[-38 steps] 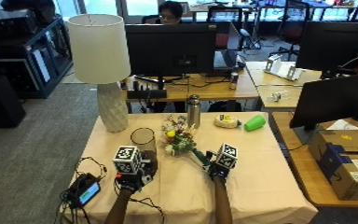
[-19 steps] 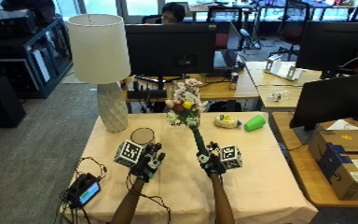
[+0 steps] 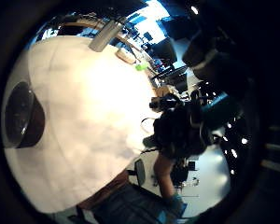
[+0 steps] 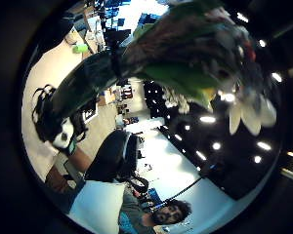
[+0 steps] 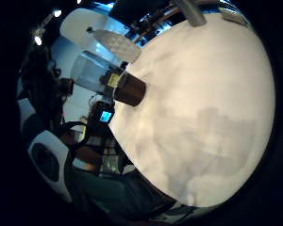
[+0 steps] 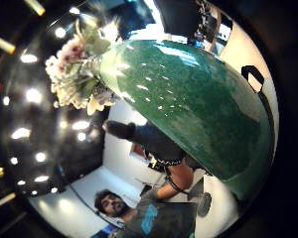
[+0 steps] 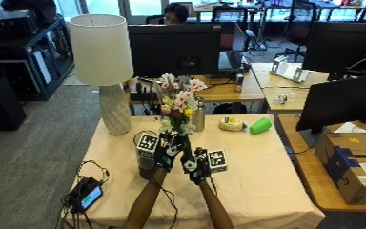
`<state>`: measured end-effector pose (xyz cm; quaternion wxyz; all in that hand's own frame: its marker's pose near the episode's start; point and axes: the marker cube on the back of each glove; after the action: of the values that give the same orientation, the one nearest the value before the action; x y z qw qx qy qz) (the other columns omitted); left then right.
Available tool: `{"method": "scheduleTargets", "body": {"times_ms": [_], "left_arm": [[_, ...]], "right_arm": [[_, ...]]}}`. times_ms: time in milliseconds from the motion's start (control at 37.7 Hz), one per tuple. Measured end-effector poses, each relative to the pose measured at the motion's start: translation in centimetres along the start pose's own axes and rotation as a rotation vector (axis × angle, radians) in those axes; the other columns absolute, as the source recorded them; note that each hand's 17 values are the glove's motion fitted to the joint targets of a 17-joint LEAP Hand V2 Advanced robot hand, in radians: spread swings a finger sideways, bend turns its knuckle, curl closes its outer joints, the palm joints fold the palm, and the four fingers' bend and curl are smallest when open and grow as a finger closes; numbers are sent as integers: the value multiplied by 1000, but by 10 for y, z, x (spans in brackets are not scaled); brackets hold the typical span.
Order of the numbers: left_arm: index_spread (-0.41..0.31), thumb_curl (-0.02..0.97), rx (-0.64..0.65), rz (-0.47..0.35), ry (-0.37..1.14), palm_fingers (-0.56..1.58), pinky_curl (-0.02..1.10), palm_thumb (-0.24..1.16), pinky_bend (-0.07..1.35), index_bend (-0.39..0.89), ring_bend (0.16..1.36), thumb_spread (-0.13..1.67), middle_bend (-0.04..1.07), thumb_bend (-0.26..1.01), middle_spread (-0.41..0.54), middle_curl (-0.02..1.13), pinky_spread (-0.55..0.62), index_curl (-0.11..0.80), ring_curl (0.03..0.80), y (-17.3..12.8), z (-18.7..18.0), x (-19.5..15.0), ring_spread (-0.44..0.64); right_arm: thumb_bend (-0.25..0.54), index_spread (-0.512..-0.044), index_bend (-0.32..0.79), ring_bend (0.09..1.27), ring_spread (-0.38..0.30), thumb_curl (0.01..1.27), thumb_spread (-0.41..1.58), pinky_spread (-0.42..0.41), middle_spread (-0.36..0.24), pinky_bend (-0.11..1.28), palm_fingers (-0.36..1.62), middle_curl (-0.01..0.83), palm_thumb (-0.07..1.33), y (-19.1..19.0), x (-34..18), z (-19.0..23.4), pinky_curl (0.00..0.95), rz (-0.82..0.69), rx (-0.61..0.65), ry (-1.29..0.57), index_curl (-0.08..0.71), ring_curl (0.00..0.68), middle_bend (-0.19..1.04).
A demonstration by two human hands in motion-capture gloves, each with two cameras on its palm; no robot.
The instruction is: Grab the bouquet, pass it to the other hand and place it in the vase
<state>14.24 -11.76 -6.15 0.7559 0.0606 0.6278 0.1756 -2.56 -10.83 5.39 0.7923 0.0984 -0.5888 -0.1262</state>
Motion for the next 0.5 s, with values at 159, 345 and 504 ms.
{"method": "scheduleTargets", "body": {"times_ms": [159,345,504], "left_arm": [[-22,312,13,24,92,560,362,320,472,134,623,907,162,19,26,356,152,272,293,-3,7,31,105],[-125,366,57,35,123,970,362,488,535,124,621,881,218,38,-141,360,-100,272,289,-11,2,45,-109],[-230,444,109,176,-40,1285,386,658,506,196,585,739,338,54,-270,426,-256,317,322,-21,4,48,-269]], "right_arm": [[-30,-263,186,870,-210,758,264,-328,-179,596,1372,564,999,10,-27,22,446,58,-47,7,505,515,657],[-31,-262,184,877,-206,765,266,-325,-172,598,1369,567,998,19,-35,28,448,49,-78,104,513,516,660],[-31,-262,184,880,-205,770,268,-322,-169,599,1367,569,996,22,-59,37,450,-39,-99,-12,519,517,665]]}}
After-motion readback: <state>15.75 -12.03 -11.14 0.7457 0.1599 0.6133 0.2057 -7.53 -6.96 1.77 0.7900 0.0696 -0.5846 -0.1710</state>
